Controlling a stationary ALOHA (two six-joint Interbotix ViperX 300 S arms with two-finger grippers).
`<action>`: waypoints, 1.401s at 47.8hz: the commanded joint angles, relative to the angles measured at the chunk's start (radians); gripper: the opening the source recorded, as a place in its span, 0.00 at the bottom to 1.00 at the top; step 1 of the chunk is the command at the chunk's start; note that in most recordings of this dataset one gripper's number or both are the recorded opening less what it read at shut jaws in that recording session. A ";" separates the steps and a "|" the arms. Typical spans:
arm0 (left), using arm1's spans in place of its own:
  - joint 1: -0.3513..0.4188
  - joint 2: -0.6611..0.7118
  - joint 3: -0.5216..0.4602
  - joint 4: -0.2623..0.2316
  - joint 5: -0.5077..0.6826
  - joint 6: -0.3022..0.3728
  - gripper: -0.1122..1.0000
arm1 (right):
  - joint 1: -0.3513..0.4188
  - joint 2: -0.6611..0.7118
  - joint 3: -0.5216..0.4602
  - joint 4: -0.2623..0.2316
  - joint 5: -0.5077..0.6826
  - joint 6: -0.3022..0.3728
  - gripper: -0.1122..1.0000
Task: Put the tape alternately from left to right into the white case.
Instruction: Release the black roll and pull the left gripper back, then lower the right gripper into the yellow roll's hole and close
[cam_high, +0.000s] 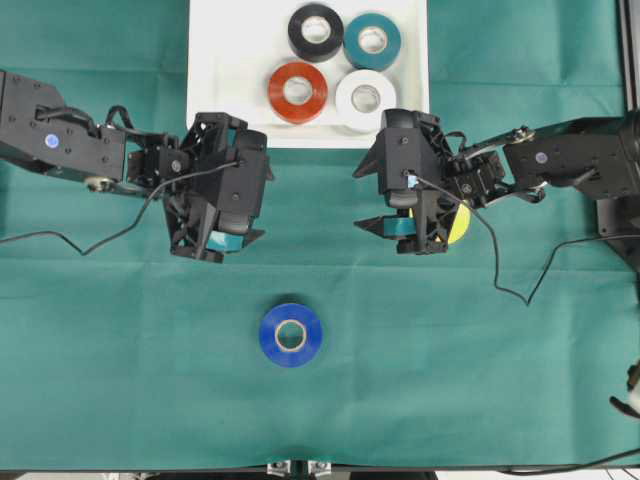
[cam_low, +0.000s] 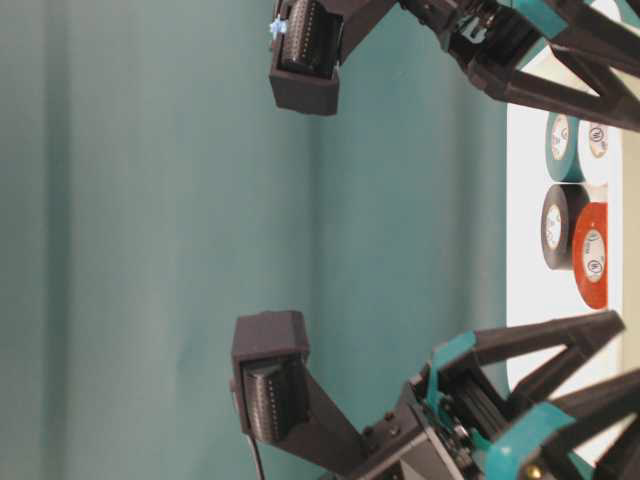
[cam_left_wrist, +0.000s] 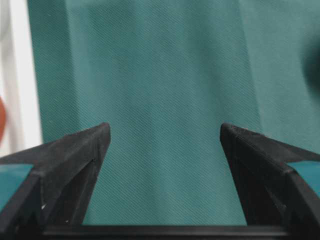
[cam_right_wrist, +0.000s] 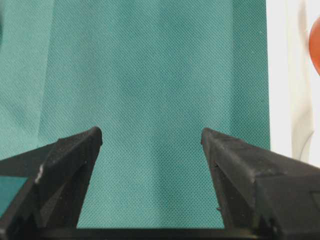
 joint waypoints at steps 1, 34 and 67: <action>-0.011 -0.026 -0.002 -0.003 -0.005 -0.015 0.73 | 0.003 -0.009 -0.008 0.003 -0.006 0.000 0.86; -0.011 -0.021 0.009 -0.002 -0.011 -0.028 0.73 | 0.066 -0.063 0.009 0.003 0.000 0.002 0.86; -0.014 -0.020 0.005 -0.002 -0.012 -0.066 0.73 | 0.221 -0.153 0.143 0.141 0.060 0.031 0.87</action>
